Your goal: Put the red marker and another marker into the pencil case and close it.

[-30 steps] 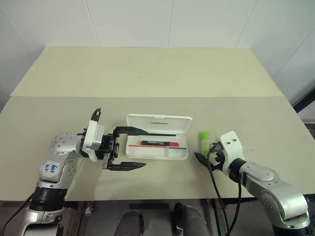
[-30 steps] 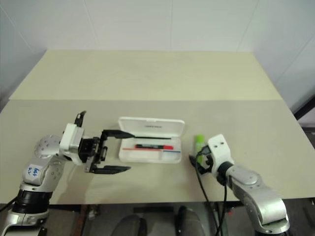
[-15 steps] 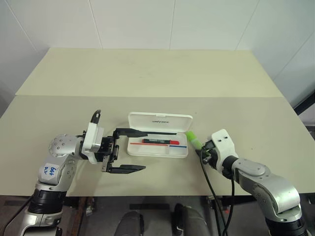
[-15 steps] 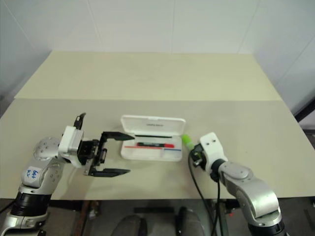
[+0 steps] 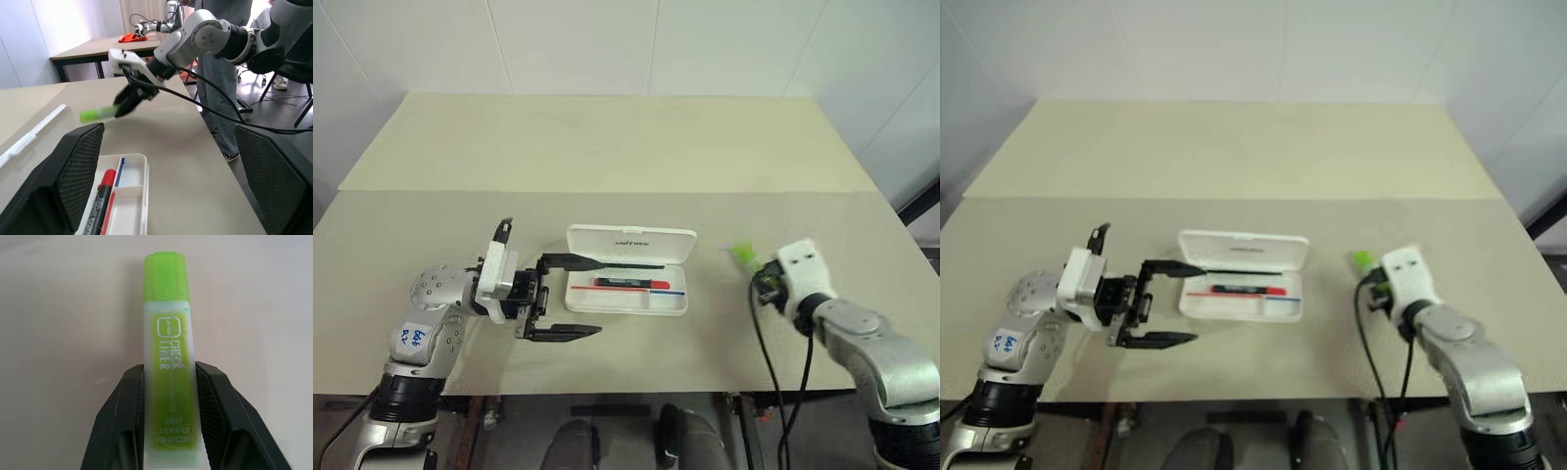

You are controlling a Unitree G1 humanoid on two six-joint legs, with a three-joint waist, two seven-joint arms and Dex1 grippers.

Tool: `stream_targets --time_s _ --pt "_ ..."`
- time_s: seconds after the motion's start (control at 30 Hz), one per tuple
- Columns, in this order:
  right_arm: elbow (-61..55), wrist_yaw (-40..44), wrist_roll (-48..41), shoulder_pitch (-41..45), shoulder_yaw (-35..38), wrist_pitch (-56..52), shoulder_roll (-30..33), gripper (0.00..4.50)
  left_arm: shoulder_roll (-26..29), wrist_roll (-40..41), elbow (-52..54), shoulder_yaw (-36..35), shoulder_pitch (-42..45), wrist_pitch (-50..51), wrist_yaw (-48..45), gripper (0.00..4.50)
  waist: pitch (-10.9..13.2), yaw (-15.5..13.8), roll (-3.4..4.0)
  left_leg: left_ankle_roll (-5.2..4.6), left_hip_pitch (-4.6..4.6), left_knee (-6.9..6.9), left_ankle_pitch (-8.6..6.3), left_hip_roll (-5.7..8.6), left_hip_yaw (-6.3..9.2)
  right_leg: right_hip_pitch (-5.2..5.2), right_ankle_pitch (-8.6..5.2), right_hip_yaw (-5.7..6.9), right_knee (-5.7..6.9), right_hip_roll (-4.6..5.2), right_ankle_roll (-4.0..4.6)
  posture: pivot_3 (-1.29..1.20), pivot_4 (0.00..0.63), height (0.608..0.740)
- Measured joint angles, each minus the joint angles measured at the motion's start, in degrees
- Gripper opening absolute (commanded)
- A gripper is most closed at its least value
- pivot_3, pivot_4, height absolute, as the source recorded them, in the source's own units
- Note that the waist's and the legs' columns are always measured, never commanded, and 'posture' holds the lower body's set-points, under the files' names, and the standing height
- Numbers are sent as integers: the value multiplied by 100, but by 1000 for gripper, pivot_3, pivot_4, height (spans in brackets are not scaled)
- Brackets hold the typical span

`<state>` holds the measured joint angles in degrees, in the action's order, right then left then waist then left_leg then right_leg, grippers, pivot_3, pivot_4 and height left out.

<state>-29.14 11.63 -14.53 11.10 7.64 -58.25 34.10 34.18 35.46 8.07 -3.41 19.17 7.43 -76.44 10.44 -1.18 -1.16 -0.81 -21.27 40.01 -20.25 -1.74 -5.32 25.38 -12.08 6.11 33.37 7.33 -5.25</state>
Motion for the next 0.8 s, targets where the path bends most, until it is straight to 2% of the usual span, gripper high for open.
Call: stream_targets --time_s 0.1,0.3,0.43,0.67,0.8 --pt "169 -10 237 195 130 951 -14 1092 -8 0 -5 1 88 -11 -12 4500 8 57 14 18 2 -11 8 -5 -7 3 -4 1 -1 -8 5 0 150 740" --pt "516 177 468 664 217 2182 -24 1092 -42 -5 -224 9 100 -49 -98 4500 14 132 23 17 -1 -10 8 -4 -10 4 -3 -1 -7 -4 0 0 150 740" --pt "384 479 157 1015 207 2296 -124 1092 -64 -6 -227 29 237 -60 -116 4500 15 133 24 17 1 -11 8 -8 -6 4 -4 1 -4 -6 3 0 150 740" --pt "-698 1589 -952 859 -100 2172 -92 1092 -59 -6 -232 27 227 -61 -116 4500 18 116 28 14 -2 -9 4 -6 1 5 -3 2 -10 1 1 0 150 740" --pt "-958 2239 -1535 856 -226 2001 258 1092 -45 -6 -226 22 41 -61 -98 4500 18 125 28 0 2 -7 -4 -6 5 5 -2 -2 -12 5 -2 0 150 740"
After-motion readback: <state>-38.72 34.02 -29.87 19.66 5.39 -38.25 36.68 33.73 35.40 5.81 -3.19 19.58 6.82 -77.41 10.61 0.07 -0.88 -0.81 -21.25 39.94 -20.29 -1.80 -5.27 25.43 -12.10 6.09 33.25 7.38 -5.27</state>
